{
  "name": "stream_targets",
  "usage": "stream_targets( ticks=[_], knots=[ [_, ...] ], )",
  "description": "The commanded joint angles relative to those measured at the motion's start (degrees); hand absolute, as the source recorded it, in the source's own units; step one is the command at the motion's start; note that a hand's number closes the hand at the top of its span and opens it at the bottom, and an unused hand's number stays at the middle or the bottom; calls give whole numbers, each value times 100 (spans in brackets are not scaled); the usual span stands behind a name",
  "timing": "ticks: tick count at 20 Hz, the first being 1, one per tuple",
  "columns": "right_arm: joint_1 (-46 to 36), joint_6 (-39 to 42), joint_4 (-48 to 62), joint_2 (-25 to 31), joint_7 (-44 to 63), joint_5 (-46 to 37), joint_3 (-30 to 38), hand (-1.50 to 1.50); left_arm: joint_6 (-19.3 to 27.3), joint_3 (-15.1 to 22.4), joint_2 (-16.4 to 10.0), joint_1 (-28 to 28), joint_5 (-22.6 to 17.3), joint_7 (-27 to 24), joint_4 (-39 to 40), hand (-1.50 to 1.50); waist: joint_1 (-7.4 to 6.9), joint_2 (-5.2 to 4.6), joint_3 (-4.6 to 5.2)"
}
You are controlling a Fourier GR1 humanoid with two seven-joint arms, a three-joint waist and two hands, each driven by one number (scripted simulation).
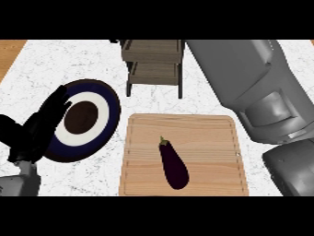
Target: Pick the cupcake from the cutting board and place it in the tiered basket
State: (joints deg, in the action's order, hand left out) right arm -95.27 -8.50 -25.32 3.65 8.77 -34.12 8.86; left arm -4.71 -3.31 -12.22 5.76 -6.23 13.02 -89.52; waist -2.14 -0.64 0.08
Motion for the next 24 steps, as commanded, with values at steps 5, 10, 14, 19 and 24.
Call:
stream_targets(
  ticks=[5,10,14,19,24],
  knots=[
    [-232,-423,-5,44,191,884,987,-150,199,176,189,-152,164,152,-311,0,11,23,-6],
    [-258,-467,-51,519,167,1539,1706,-150,-2,10,66,-224,116,-269,38,0,32,-4,-1],
    [-152,-869,-80,659,48,1694,1912,-150,-44,-150,-79,-103,10,-32,-27,0,50,14,-4],
    [-193,-826,38,1586,79,1770,2146,-150,41,33,160,-56,74,-75,-56,0,58,-9,-1],
    [311,-266,135,2472,-87,1899,2304,-150,-20,-186,-6,39,-10,-32,51,0,110,0,-7]
  ],
)
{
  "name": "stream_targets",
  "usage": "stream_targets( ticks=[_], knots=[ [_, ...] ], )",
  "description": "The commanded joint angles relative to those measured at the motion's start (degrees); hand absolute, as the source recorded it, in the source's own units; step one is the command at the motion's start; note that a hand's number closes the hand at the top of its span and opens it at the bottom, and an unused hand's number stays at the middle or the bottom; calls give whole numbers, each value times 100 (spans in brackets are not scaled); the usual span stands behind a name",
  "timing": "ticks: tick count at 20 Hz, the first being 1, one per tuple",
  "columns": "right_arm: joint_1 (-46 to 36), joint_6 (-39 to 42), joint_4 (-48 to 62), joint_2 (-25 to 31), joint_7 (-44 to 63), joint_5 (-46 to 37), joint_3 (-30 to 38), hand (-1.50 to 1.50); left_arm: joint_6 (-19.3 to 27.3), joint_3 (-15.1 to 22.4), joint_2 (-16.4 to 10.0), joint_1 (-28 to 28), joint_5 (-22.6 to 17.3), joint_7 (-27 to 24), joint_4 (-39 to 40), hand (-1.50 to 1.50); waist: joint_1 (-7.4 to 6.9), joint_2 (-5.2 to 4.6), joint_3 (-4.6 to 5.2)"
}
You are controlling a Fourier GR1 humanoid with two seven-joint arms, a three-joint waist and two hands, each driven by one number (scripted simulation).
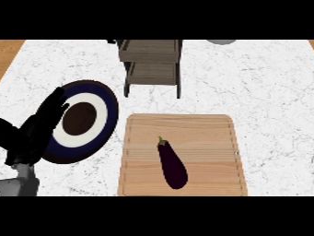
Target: Pick the cupcake from the cutting board and place it in the tiered basket
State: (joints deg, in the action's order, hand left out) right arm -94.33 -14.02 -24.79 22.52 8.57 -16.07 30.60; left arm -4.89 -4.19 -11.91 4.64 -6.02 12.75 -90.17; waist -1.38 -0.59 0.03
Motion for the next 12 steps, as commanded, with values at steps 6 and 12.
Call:
stream_targets(
  ticks=[6,12],
  knots=[
    [314,1064,330,1604,-228,285,321,-150,-111,-61,-49,-109,-94,43,-234,0,-85,-22,-4],
    [777,1816,603,2222,-740,469,473,-150,-19,6,37,138,64,60,118,0,-63,-45,-7]
  ],
)
